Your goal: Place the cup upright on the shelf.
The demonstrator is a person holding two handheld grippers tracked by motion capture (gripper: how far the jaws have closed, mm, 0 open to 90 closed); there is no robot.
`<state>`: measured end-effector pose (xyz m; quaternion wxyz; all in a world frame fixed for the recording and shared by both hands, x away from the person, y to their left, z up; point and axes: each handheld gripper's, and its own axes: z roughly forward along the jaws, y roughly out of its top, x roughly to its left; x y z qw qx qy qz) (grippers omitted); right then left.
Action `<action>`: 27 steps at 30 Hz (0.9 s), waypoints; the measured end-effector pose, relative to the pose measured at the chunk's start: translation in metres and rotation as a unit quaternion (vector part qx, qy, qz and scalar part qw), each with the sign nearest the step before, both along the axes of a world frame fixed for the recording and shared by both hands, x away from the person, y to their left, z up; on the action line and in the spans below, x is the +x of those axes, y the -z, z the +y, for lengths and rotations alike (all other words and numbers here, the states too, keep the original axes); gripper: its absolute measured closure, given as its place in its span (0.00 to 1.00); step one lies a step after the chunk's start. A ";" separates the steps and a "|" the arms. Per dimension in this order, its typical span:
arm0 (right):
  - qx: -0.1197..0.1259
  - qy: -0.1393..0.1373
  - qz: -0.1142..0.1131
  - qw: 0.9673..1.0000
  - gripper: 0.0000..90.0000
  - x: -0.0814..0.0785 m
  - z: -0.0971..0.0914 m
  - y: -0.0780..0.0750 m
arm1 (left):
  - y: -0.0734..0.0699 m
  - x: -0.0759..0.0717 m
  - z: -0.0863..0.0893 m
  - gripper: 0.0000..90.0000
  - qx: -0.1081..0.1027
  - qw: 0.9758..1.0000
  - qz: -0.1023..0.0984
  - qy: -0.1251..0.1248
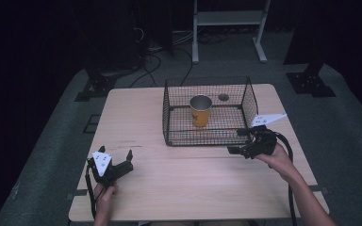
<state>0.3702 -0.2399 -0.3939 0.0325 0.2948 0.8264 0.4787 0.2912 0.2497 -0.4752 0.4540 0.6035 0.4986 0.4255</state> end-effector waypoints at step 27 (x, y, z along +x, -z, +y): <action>0.002 0.023 0.022 1.000 0.06 -0.031 -0.035 0.030 | 0.000 0.000 -0.001 0.01 0.008 1.000 0.000 0.000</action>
